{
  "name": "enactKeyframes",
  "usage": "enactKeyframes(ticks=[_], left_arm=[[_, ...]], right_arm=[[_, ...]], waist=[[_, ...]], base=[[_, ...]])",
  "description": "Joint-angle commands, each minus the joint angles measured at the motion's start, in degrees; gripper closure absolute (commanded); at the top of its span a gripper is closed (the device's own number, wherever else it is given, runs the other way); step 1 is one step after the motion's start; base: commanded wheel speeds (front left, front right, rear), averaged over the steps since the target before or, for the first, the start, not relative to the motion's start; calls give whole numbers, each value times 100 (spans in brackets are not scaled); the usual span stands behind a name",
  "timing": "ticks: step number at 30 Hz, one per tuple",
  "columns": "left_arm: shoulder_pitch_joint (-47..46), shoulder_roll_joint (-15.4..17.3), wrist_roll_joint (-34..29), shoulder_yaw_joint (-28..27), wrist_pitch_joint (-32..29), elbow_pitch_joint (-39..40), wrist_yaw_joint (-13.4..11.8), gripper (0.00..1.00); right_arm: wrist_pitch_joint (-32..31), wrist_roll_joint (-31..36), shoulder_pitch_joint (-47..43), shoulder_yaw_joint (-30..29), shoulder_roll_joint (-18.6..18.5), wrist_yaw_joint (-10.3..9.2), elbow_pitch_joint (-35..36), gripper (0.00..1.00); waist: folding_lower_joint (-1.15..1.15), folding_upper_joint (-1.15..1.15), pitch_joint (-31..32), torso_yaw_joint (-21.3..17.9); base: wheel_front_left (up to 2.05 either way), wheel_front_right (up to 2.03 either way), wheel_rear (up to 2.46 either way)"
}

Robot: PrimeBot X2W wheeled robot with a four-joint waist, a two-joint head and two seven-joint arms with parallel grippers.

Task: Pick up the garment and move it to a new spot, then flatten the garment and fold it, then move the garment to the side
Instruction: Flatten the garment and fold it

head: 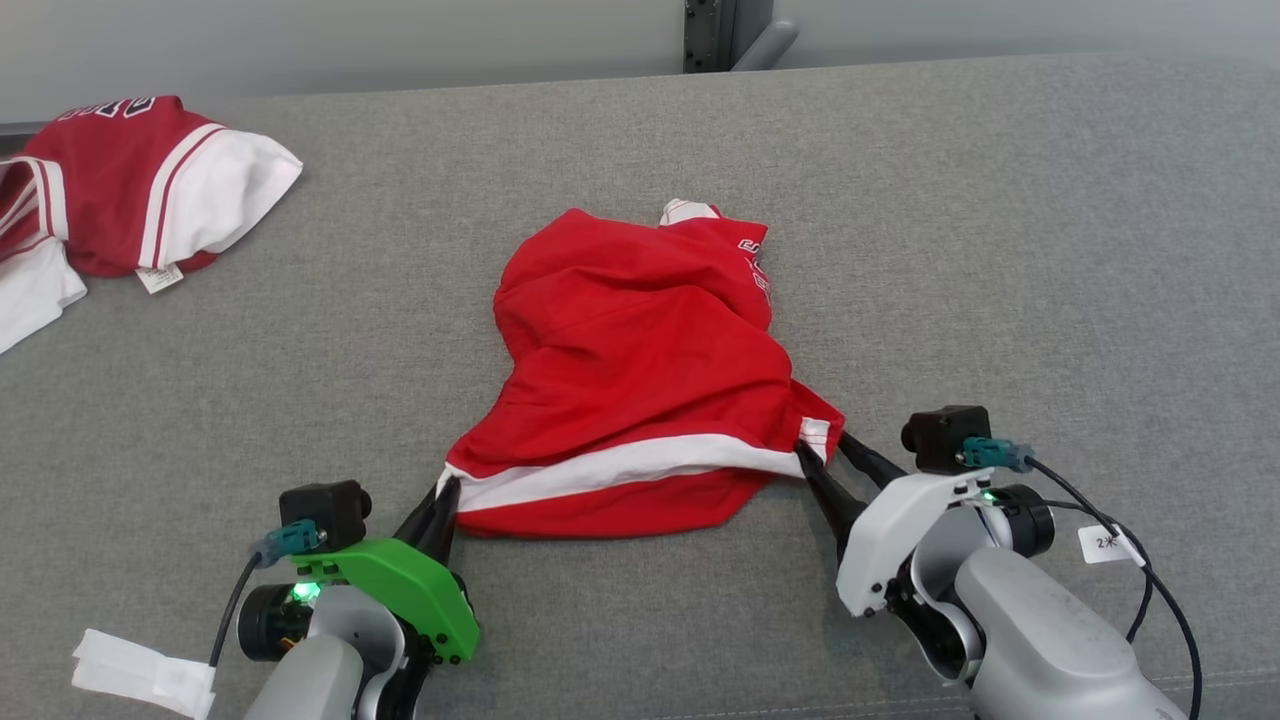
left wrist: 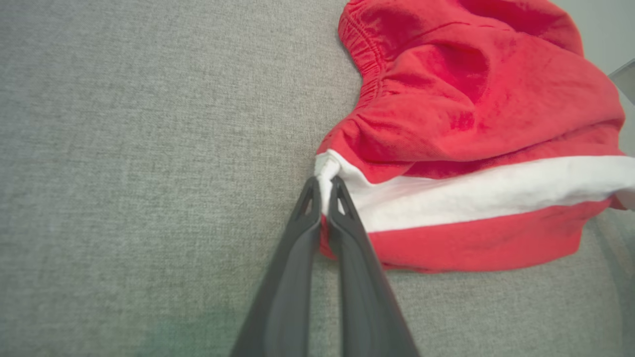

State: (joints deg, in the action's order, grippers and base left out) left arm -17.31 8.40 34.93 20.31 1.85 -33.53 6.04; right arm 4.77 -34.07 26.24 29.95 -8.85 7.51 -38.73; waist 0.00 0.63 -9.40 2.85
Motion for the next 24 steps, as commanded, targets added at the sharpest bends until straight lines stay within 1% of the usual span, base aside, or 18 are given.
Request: enactKeyframes(ticks=[1,2,3,6,7,9,14,15,16,17,20,24], left_arm=[[-44,38,15,8,28,-16,10,100],[-38,40,17,13,31,-17,13,100],[-31,44,26,20,32,-15,15,100],[-16,51,39,37,36,-11,19,100],[-11,52,42,45,36,-8,18,100],[0,52,54,62,36,5,17,100],[14,42,79,86,31,3,11,100],[15,39,83,91,30,1,9,100],[14,36,91,94,30,-2,7,100],[14,36,91,94,30,-2,7,100],[8,40,112,100,33,-9,5,100],[-1,58,134,106,35,-15,-6,100]], right_arm=[[24,-82,20,92,-71,-4,24,35],[75,-53,55,171,-115,-3,27,36],[126,-3,98,235,-153,-4,11,34],[355,237,230,352,-246,-4,-75,2],[415,356,273,387,-279,-4,-124,0],[488,612,381,488,-272,-4,-238,0],[357,825,489,646,-235,-4,-336,1],[366,873,509,662,-248,-4,-344,8],[403,923,540,660,-266,-4,-341,10],[403,923,540,660,-266,-4,-341,10],[468,1089,586,628,-268,-4,-302,0],[309,1164,609,710,-244,-4,-247,0]], waist=[[0,-63,4,-13],[0,-63,5,-18],[0,-63,4,-21],[0,-63,6,-21],[0,-63,6,-20],[0,-63,10,-17],[0,-63,21,-8],[0,-63,23,-7],[0,-63,23,-7],[0,-63,23,-7],[0,-63,20,-16],[0,-63,13,-35]], base=[[0,0,0],[0,0,0],[0,0,0],[0,0,0],[0,0,0],[0,0,0],[0,0,0],[0,0,0],[0,0,0],[0,0,0],[0,0,0],[0,0,0]])
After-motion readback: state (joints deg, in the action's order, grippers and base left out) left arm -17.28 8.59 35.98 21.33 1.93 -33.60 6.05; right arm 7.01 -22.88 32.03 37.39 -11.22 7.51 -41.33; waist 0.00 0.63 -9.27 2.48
